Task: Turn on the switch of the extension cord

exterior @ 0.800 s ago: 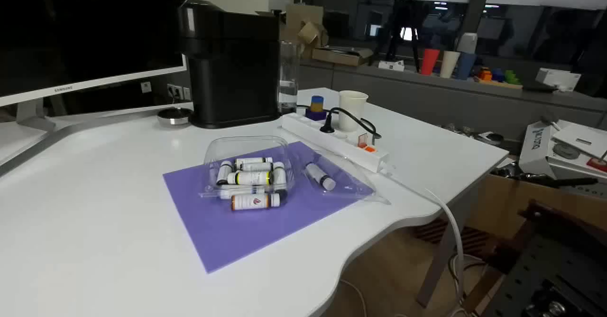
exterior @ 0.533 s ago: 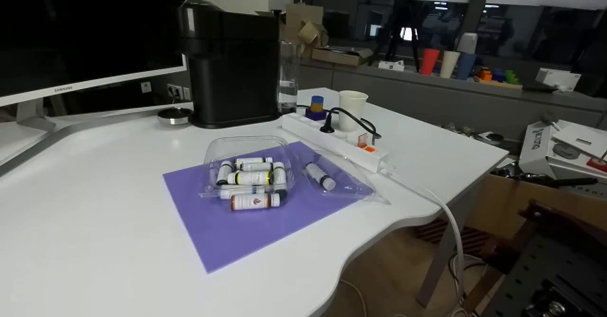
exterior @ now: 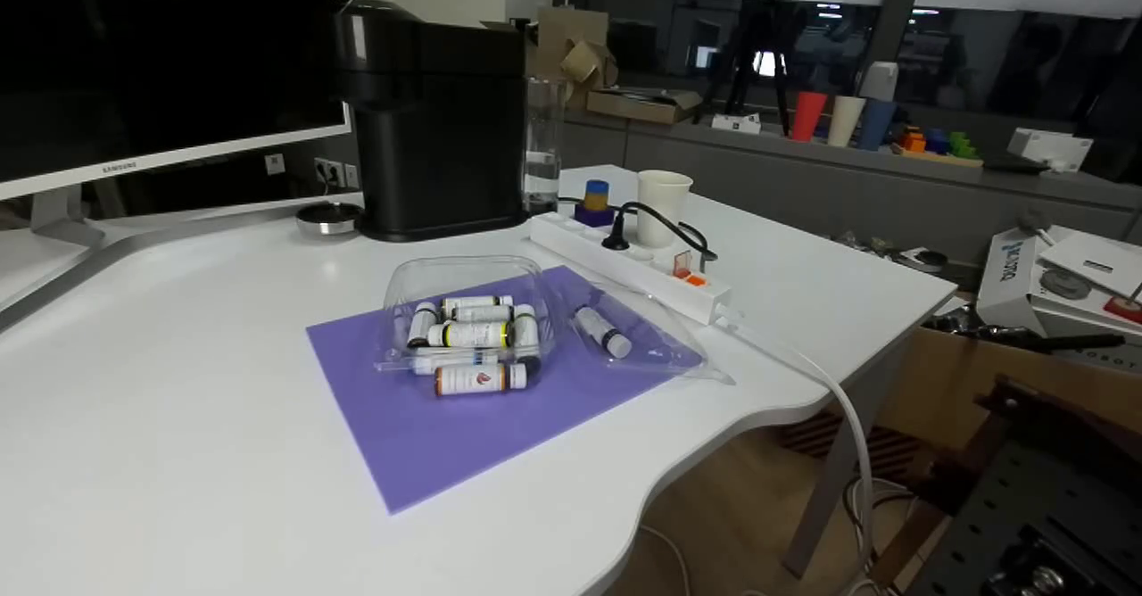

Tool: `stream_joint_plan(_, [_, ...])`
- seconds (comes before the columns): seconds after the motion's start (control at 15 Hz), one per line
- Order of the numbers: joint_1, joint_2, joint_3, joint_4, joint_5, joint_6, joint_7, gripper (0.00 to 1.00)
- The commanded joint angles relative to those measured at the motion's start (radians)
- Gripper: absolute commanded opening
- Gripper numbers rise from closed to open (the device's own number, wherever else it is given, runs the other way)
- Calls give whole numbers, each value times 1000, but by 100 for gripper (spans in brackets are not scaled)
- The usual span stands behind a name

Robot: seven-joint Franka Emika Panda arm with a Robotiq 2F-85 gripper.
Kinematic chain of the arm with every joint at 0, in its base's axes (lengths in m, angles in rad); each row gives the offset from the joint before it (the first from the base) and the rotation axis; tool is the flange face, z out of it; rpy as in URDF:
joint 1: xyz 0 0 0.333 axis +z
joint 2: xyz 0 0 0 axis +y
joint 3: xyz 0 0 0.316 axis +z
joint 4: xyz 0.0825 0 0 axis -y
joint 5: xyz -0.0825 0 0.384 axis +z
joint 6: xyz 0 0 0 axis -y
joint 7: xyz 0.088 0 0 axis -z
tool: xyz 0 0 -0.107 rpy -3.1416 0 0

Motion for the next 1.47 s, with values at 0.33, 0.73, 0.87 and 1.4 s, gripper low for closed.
stream_joint_plan(0.33, [52, 166, -127, 12, 15, 270, -292, 100])
stream_joint_plan(0.73, [65, 401, -215, 55, 141, 368, -544, 100])
stream_joint_plan(0.87, [42, 468, -208, 57, 146, 398, -567, 100])
stream_joint_plan(1.4, [-45, 628, -171, 41, 130, 466, -542, 100])
